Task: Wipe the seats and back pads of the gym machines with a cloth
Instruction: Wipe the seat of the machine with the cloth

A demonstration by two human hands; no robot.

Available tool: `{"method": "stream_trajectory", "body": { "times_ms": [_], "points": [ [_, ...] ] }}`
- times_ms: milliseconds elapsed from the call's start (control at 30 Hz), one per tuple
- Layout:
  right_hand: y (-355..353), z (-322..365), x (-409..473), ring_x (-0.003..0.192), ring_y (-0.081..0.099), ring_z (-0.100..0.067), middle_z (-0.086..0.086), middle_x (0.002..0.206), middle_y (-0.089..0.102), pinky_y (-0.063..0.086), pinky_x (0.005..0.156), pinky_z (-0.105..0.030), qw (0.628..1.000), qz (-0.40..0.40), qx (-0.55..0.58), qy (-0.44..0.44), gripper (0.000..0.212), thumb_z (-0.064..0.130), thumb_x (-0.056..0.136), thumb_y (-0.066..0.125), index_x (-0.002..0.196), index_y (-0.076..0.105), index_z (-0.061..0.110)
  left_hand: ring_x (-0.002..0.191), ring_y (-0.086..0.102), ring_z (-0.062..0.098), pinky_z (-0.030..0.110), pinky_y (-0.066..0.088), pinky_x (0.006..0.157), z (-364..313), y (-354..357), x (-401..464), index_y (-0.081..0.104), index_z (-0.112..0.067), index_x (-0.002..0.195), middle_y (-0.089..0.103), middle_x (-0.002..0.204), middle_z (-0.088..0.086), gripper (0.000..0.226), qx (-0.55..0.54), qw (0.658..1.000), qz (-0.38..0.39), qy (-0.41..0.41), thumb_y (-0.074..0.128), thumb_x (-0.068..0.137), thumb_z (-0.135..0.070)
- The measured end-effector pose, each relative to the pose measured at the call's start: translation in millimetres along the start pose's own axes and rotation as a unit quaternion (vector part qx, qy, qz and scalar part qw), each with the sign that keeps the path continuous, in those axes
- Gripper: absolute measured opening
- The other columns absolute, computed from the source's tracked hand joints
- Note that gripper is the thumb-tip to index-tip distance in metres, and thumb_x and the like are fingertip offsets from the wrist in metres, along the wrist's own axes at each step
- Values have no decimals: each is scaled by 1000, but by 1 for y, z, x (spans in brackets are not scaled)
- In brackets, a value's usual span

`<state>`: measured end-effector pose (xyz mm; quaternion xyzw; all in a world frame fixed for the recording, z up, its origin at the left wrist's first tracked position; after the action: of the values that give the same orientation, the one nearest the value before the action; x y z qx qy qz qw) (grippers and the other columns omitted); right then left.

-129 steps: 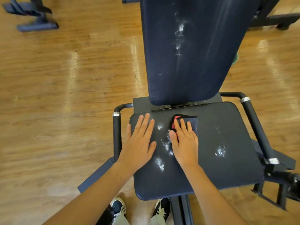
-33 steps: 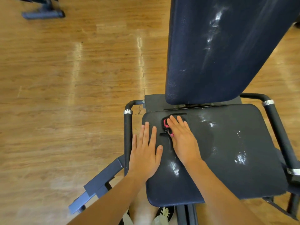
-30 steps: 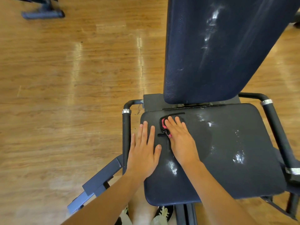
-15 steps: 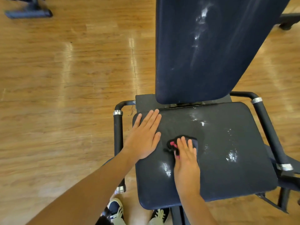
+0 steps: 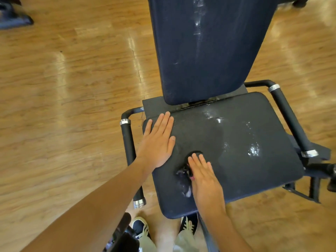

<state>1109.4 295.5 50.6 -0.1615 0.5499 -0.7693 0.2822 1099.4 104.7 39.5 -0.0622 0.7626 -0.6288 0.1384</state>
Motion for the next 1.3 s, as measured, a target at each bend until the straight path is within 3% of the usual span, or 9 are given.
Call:
{"method": "stream_trajectory", "body": {
  "times_ms": [100,167,333,467,600,667,833,1000,1300],
  "points": [
    [12,13,-17,133,49,-30,-7,145,50,31,111,-41,999,26,11,28,74,2,68,83,137,55,9,159,-7,19,47,0,129,0,1,0,4,-13,164,-5,172,4,67,3,1000,4,0,8,105,-44],
    [22,29,-49,126,56,-28,-9,140,56,23,114,-37,1000,18,7,2,78,3,61,87,133,58,8,159,-8,20,47,-1,128,0,1,-1,3,-15,164,-5,173,4,66,-2,1000,5,2,8,106,-44],
    [14,32,-68,129,53,-26,-9,141,54,18,116,-35,996,-7,-10,-87,58,4,79,47,137,51,7,158,-11,22,48,-7,125,-10,-2,1,6,-19,165,-7,173,4,64,-48,998,12,-39,24,108,-42],
    [2,3,-29,131,51,-30,-12,140,55,25,116,-38,998,-44,11,-34,64,-10,74,72,134,56,3,159,-8,25,53,-3,126,-20,3,0,8,-17,165,-3,173,7,65,-36,997,-16,-72,24,108,-43],
    [5,13,-26,130,52,-30,-11,139,57,42,107,-49,997,-67,36,5,52,-2,82,65,133,58,5,159,-3,26,55,2,127,-20,5,0,11,-16,165,2,173,9,65,-16,997,-33,-72,24,107,-43],
    [7,22,-38,125,57,-29,-10,134,61,39,109,-42,995,-96,38,9,44,9,86,52,128,62,4,159,-3,26,55,2,127,-20,5,0,10,-16,165,2,173,8,65,-9,997,-33,-73,23,107,-44],
    [11,31,-56,121,61,-25,-10,130,64,35,107,-37,996,-75,39,-20,46,16,82,54,125,65,5,159,-2,26,55,5,128,-20,4,0,12,-16,165,4,173,8,65,-3,997,-36,-74,21,107,-45],
    [3,22,-45,125,58,-18,-2,132,63,39,109,-38,995,-66,65,-26,52,15,78,81,127,65,12,159,-2,26,55,4,127,-22,2,-1,11,-16,164,4,173,9,64,-4,997,-35,-73,23,107,-44],
    [11,41,-76,123,59,-18,-1,130,65,38,107,-33,993,-66,96,-15,56,12,71,86,123,67,14,159,-4,26,55,3,128,-20,4,1,9,-17,165,2,173,8,65,4,997,-31,-73,19,107,-45]
  ]
}}
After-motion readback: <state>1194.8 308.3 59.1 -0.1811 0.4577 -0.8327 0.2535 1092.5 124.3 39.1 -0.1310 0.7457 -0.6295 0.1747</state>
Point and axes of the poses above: each hand's wrist, its own x-axis towards the middle knuckle, its own y-axis out of the palm, z = x × y, the point moved 6 cm from there along x, towards the middle knuckle
